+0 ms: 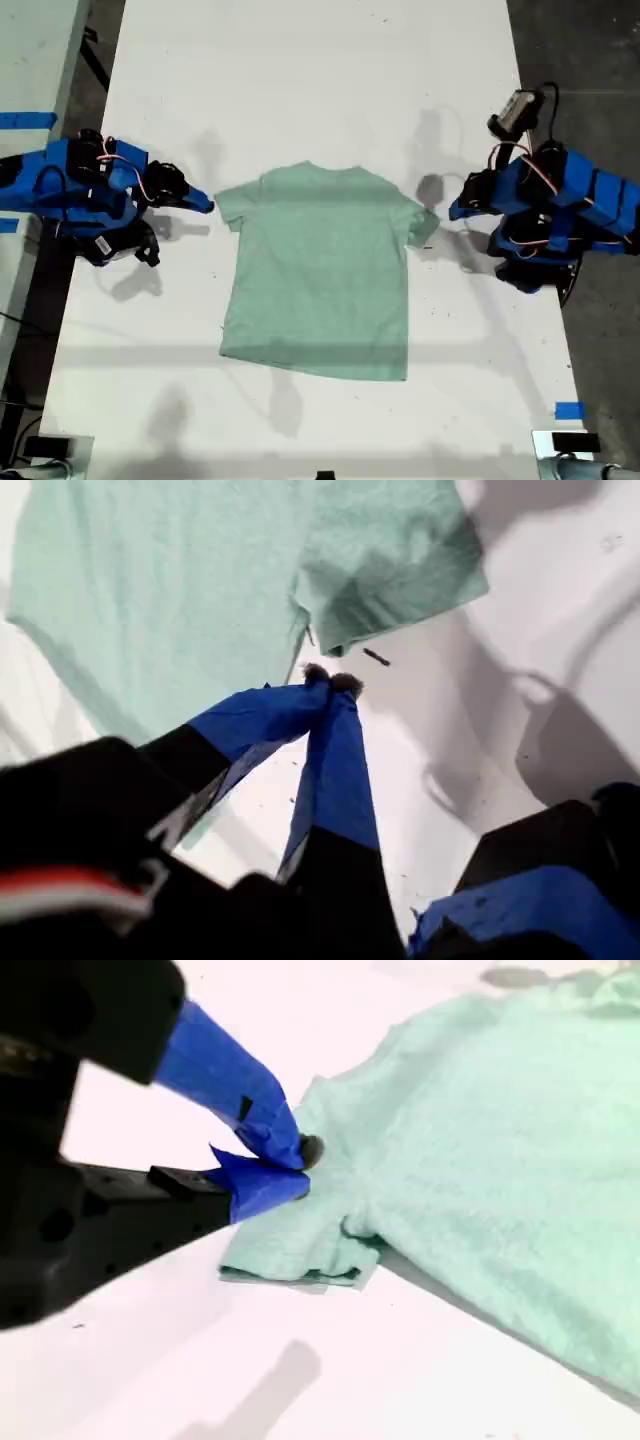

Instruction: Fold tshirt

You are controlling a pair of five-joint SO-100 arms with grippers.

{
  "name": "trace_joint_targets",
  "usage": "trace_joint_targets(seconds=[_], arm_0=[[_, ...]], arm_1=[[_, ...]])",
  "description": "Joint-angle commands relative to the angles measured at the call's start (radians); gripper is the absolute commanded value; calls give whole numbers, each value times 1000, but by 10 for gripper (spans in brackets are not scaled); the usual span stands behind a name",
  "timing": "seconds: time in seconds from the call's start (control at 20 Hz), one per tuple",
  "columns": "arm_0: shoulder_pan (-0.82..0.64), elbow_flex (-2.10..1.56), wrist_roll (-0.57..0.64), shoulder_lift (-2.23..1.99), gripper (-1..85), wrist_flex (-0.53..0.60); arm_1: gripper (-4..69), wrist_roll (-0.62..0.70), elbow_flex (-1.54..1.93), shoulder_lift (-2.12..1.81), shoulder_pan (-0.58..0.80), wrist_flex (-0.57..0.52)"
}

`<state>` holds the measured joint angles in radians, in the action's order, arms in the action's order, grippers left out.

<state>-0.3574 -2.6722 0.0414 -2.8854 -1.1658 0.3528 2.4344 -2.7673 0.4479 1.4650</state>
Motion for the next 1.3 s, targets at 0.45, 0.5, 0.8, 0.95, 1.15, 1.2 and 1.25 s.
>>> trace_joint_targets(seconds=[0.45, 0.5, 0.8, 0.95, 1.15, 1.2, 1.25], arm_0=[[-305, 804, 382, 560, 1, -483], [-307, 811, 388, 577, 1, -483], [-304, 813, 397, 635, 1, -460], [-287, 811, 399, 657, 1, -453], [-275, 810, 393, 673, 1, -442], [-273, 810, 393, 673, 1, -440], [-273, 810, 393, 673, 1, -439]], arm_1=[[39, 345, -620, 480, 158, 192], [65, 345, -626, 486, 155, 192], [216, 353, -434, 479, 150, 87], [243, 351, -216, 459, 152, -89], [258, 345, 12, 453, 153, -304], [260, 350, 61, 453, 166, -348], [262, 357, 104, 457, 187, -383]])
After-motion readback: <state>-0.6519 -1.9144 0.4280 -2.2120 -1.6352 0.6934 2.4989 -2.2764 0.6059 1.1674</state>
